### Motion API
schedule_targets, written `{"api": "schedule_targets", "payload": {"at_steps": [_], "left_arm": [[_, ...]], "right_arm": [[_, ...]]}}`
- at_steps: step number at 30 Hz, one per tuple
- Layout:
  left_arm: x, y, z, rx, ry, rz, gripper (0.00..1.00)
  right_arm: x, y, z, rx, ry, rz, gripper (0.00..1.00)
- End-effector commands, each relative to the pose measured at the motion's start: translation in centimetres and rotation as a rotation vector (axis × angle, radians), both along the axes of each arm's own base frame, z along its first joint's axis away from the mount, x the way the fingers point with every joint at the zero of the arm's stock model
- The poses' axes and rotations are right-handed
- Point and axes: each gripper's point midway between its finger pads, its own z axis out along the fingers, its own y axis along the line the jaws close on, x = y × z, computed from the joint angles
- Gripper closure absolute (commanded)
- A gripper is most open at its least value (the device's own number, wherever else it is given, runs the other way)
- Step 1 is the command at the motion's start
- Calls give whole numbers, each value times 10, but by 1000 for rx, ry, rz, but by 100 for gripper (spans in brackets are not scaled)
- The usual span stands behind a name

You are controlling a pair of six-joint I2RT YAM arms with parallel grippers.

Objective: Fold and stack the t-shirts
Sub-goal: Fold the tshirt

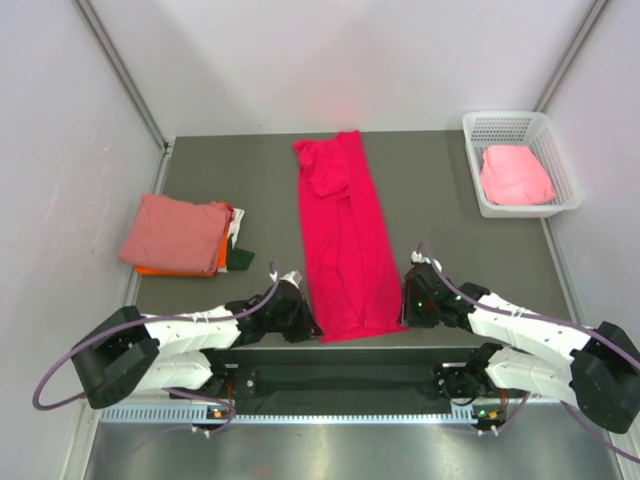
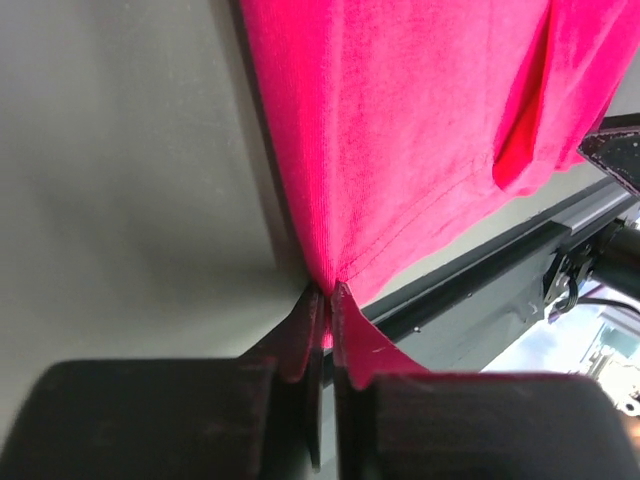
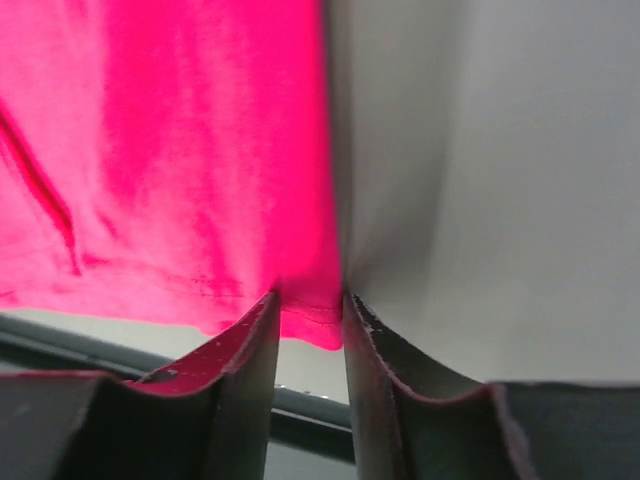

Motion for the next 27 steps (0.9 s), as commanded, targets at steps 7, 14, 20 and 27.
{"api": "schedule_targets", "payload": {"at_steps": [7,14,20,27], "left_arm": [[-8,1,10,-24,3,15,100],[-11,-2,37,-109,-6,21,100],[-15,-5,46,-134,5,13,100],[19,-24,86,-210,-75,45,100]], "right_arm": [[-15,-10,0,11,19,7,100],[-10,-5,32,78,-42,-5,100],[0,2,54,106,-94,1,100],[37,8,96,109,-202,-11,100]]}}
